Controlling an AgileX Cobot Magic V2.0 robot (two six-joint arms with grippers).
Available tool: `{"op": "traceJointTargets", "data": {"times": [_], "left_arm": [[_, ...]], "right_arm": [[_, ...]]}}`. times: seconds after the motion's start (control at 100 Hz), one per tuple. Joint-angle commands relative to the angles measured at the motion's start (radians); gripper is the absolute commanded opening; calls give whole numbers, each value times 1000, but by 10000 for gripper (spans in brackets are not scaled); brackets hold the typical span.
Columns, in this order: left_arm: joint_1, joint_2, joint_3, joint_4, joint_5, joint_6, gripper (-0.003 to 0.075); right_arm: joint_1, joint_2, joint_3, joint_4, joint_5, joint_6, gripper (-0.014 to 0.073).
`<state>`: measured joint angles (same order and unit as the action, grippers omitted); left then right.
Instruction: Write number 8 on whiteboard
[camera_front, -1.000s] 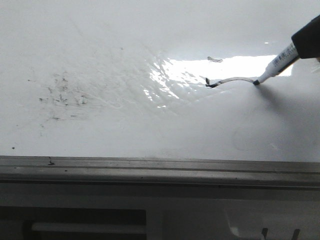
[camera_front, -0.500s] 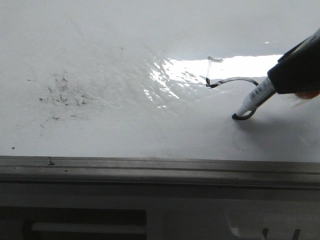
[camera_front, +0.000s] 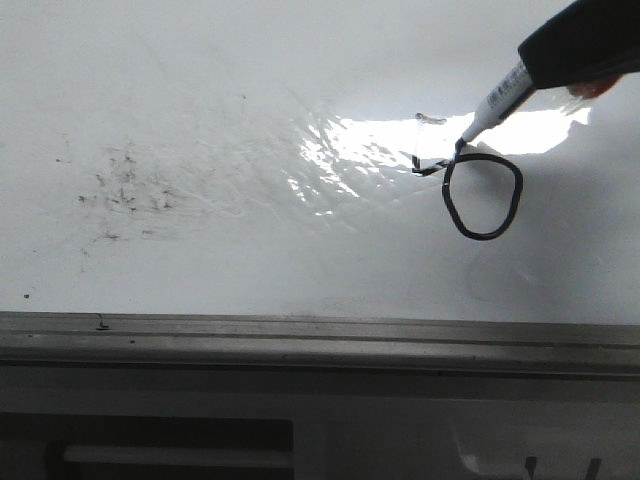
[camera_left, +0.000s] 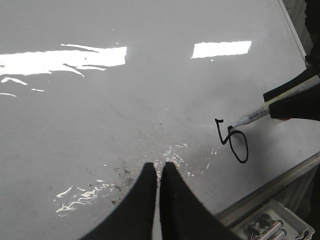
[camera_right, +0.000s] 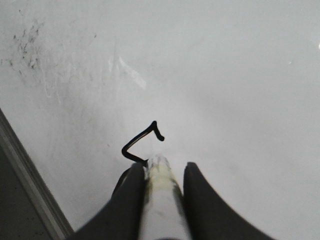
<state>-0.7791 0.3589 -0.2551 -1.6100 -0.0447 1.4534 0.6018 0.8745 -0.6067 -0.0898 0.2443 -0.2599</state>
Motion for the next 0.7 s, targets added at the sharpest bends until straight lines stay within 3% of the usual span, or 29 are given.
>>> {"op": "traceJointTargets", "data": {"times": [0.0, 0.69], "left_arm": [[-8, 8, -28, -1, 14, -9, -20], [-8, 8, -28, -1, 14, -9, -20]], "right_arm": [[-14, 1, -34, -26, -68, -3, -43], [-9, 56, -62, -18, -113, -3, -43]]}}
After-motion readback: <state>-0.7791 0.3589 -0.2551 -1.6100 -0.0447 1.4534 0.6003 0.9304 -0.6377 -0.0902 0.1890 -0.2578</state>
